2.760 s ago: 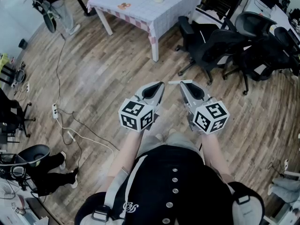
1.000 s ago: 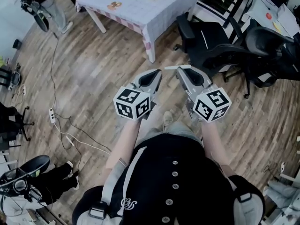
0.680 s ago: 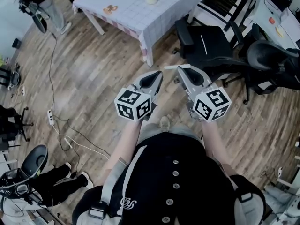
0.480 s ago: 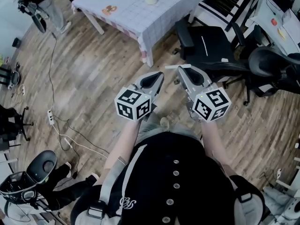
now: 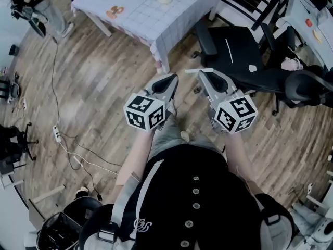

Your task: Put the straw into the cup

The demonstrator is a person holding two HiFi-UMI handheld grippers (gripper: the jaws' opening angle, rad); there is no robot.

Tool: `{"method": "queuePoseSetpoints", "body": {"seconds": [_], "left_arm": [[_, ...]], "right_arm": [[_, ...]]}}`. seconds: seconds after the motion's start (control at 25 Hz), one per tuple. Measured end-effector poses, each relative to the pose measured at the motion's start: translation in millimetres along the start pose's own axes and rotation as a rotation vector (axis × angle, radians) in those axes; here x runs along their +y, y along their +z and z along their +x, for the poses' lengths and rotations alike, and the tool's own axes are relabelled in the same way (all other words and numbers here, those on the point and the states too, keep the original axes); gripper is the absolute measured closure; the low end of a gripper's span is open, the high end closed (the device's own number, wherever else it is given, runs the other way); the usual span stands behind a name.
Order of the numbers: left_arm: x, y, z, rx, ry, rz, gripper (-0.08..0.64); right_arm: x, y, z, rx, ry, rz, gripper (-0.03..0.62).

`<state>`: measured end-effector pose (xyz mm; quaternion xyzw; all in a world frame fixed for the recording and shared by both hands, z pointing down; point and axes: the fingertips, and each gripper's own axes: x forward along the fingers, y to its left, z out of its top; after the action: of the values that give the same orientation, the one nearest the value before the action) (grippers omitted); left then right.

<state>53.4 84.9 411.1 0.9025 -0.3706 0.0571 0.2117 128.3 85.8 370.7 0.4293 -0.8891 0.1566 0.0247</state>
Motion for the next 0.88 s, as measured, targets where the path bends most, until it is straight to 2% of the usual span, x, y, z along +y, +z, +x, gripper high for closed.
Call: {"method": "queuePoseSetpoints", "body": {"seconds": [0.2, 0.56, 0.88], "left_arm": [[34.3, 29.3, 25.0, -0.015, -0.031, 0.076, 0.560], [118.0, 89.3, 71.2, -0.040, -0.077, 0.055, 0.561], [180.2, 124.7, 101.8, -0.035, -0.119, 0.064, 0.561]], "right_arm": [[-23.3, 13.4, 47.7, 0.010, -0.003, -0.005, 0.546], [-61.9, 61.2, 147.4, -0.022, -0.037, -0.019, 0.546], [-83.1, 81.8, 217.1, -0.033, -0.075, -0.021, 0.546]]}}
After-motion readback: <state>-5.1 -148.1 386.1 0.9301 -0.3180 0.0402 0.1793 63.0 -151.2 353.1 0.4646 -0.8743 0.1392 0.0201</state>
